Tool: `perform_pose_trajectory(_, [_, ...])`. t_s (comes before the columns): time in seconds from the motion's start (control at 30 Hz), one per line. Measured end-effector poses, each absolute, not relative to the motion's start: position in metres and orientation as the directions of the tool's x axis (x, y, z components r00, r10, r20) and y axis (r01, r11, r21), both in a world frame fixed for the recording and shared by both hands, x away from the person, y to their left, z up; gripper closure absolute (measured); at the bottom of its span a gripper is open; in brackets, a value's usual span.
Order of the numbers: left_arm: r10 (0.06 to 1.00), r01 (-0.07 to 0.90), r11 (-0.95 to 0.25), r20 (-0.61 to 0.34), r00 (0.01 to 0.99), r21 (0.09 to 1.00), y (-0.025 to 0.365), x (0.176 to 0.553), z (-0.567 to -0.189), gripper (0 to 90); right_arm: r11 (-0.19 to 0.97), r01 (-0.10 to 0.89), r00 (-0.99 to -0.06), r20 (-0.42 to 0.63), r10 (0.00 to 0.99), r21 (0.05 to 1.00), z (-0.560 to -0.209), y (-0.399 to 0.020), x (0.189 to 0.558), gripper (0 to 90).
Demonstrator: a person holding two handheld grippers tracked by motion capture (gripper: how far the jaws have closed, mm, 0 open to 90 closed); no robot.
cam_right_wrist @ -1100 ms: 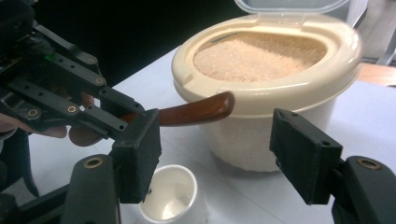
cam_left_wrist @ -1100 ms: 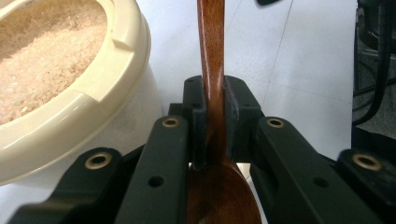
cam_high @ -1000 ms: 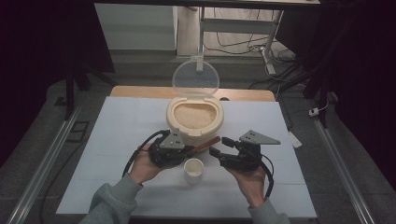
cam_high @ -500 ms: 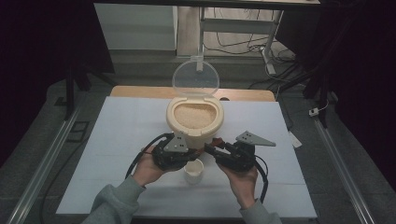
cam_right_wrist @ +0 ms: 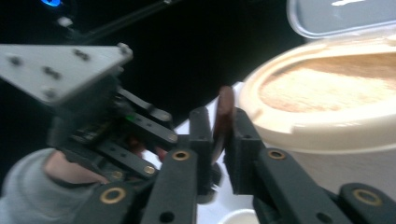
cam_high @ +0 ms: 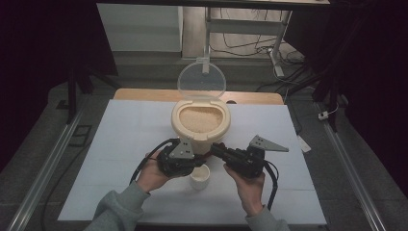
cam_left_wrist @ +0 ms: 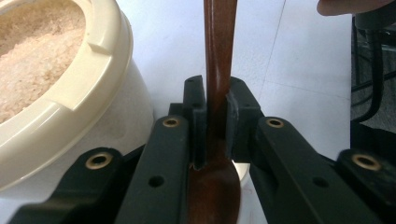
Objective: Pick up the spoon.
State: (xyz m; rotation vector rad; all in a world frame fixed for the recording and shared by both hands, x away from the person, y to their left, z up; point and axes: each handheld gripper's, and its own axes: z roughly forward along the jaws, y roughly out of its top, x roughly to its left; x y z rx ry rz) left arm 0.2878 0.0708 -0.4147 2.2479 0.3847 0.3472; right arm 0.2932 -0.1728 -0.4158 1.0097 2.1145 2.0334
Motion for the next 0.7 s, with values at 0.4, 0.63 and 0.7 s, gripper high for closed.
perform_pose_trajectory(0.4, [0.455, 0.233, -0.526, 0.039, 0.89, 0.818, 0.086, 0.286, -0.416, 40.5, -0.049, 0.313, -0.831, 0.298, 0.47, 0.949, -0.407, -0.176, 0.287, 82.9])
perform_pose_trajectory(0.63, [0.514, 0.277, -0.458, -0.003, 0.858, 0.845, 0.112, 0.276, -0.415, 29.7, -0.06, 0.284, -0.832, 0.277, 0.48, 0.957, -0.402, -0.185, 0.287, 82.9])
perform_pose_trajectory(0.7, [0.532, 0.287, -0.439, -0.011, 0.847, 0.851, 0.121, 0.272, -0.416, 28.1, -0.061, 0.275, -0.834, 0.27, 0.481, 0.959, -0.401, -0.187, 0.287, 82.9])
